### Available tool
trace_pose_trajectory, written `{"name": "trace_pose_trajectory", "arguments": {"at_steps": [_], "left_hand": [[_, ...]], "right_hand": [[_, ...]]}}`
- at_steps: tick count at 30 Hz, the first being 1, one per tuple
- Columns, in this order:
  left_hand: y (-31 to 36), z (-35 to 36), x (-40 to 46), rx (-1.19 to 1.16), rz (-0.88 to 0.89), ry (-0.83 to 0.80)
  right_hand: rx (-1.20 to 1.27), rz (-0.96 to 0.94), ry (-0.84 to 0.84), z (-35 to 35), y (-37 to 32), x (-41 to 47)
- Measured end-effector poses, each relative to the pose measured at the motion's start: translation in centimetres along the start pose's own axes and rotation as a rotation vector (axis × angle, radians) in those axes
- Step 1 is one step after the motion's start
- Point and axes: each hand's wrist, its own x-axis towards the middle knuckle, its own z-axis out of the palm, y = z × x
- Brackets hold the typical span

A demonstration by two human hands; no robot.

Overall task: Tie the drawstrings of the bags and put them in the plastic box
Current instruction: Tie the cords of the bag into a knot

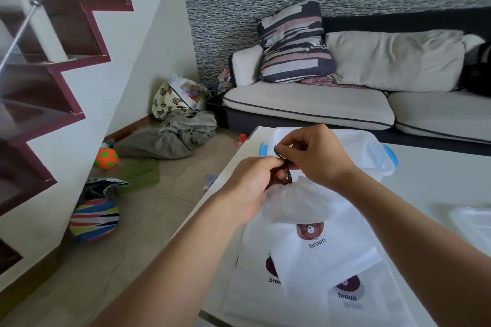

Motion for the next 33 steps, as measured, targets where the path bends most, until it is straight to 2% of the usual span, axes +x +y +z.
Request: {"name": "trace_pose_trajectory", "arguments": {"at_steps": [3, 7, 11, 13, 18, 21, 25, 28, 33], "left_hand": [[-0.1, 0.2, 0.3, -0.01, -0.043, -0.015], [-0.4, -0.1, 0.0, 0.183, 0.09, -0.018], [-0.3, -0.1, -0.3, 0.132, 0.13, -0.019], [0.0, -0.3, -0.4, 0.079, 0.123, 0.008], [0.3, -0.5, -0.4, 0.01, 0.136, 0.115], [0.1, -0.6, -0.2, 0.026, 0.163, 0.174], [0.1, -0.8, 0.0, 0.007, 0.168, 0.254], [0.3, -1.0, 0.0, -0.014, 0.165, 0.25], [0.4, -0.7, -0.2, -0.002, 0.141, 0.199]], "right_hand": [[-0.015, -0.002, 0.0, 0.0, 0.3, 0.0], [-0.002, 0.006, -0.019, -0.1, 0.1, -0.1], [0.045, 0.063, -0.115, -1.2, -0.7, 0.0], [0.043, 0.088, -0.119, -2.2, -0.9, 0.2], [0.231, 0.17, -0.117, -3.9, -1.2, 0.2], [0.209, 0.21, -0.204, -3.5, -0.9, 0.0], [0.137, 0.268, -0.203, -3.7, -0.2, 0.3], [0.05, 0.23, -0.225, -4.0, 0.0, 0.4], [0.108, 0.133, -0.179, -1.9, -0.7, 0.0]]}}
